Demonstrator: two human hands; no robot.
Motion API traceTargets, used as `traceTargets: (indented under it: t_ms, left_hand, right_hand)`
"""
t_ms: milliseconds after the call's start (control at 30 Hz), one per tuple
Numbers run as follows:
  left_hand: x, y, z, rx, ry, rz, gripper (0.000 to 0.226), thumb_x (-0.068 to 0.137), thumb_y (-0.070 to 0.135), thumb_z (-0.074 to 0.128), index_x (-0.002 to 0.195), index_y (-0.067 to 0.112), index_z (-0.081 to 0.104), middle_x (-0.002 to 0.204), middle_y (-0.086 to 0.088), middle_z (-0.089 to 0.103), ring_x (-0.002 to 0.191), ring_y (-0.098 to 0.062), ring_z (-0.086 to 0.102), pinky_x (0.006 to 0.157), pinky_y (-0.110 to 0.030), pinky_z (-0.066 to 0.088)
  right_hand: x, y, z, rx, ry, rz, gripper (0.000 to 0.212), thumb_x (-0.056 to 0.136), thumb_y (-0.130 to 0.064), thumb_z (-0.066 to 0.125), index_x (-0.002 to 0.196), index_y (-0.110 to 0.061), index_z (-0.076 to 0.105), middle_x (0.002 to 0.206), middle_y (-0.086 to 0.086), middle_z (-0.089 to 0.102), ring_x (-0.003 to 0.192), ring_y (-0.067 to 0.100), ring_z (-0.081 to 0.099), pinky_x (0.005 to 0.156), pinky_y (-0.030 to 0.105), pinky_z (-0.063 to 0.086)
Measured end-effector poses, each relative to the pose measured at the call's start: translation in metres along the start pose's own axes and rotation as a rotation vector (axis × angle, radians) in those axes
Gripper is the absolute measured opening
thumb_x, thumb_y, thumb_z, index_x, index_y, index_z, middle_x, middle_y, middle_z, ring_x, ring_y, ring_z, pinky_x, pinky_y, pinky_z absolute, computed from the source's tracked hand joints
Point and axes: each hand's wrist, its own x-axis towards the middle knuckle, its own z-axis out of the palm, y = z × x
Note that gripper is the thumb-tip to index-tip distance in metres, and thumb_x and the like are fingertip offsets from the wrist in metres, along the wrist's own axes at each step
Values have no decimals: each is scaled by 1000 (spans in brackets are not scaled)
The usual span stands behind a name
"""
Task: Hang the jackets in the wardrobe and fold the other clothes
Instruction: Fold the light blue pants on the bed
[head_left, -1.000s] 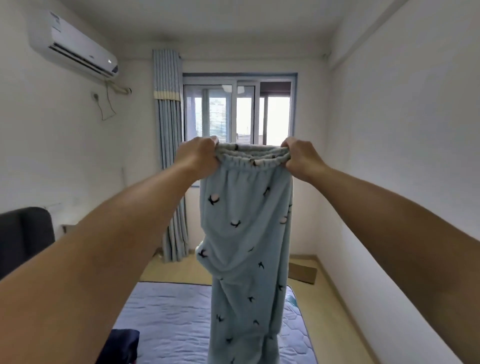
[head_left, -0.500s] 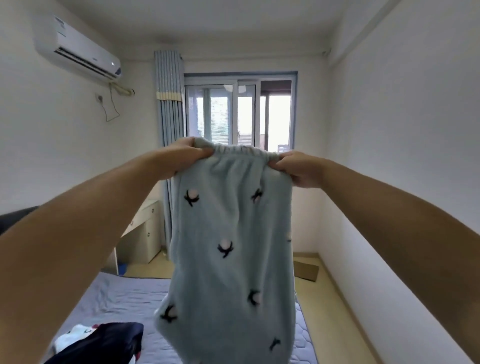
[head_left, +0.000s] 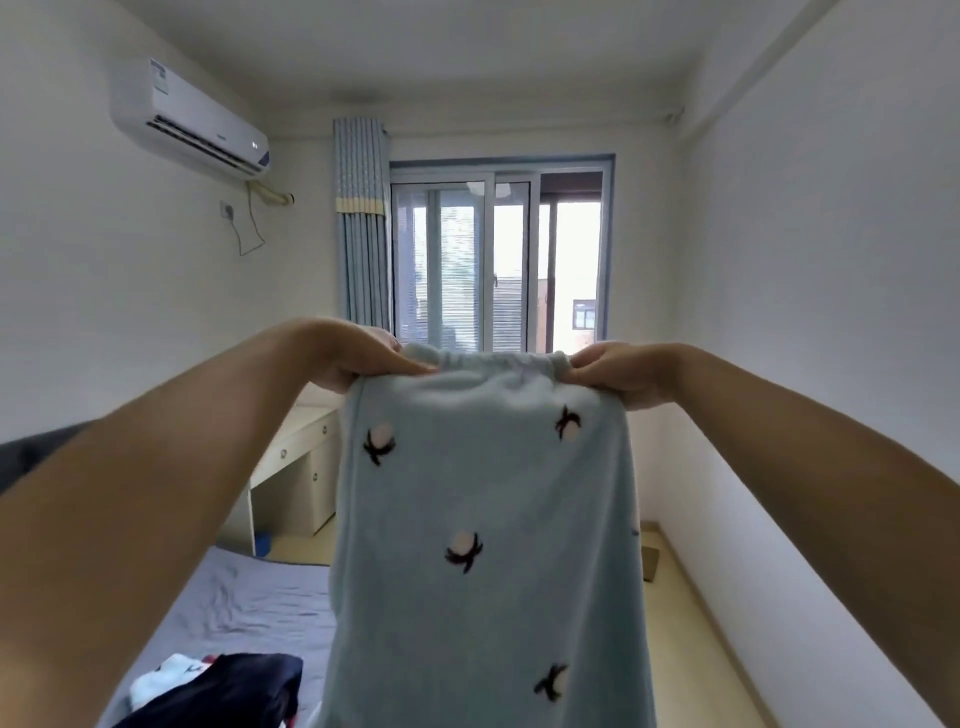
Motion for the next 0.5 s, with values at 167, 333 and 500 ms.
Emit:
traceTargets:
  t_ms: [167, 333, 500]
  left_hand:
    - [69, -21, 65, 370, 449, 101, 14, 74, 30, 78, 71, 24, 66, 83, 0, 65, 68, -10, 57, 54, -19, 42]
    - [114, -6, 73, 355, 852, 169, 23, 78, 32, 76, 74, 25, 54, 98, -4, 68, 82, -19, 58, 67, -27, 41]
    - [127, 4, 51, 291, 948, 303, 35, 77, 39, 76, 93, 18, 53, 94, -1, 63, 84, -21, 58, 67, -30, 45]
  right_hand:
    - [65, 63, 22, -437, 437, 21, 8, 89, -11, 57, 97, -9, 59, 97, 9, 59, 87, 20, 54, 74, 31, 48]
    - [101, 61, 10, -479, 757, -88, 33, 89, -12, 52, 120, -23, 51, 113, 5, 61, 106, 27, 55, 97, 38, 37]
    - [99, 41, -14, -365, 824, -264, 34, 86, -2, 49, 115, -20, 52, 102, -1, 57, 98, 23, 53, 93, 40, 38]
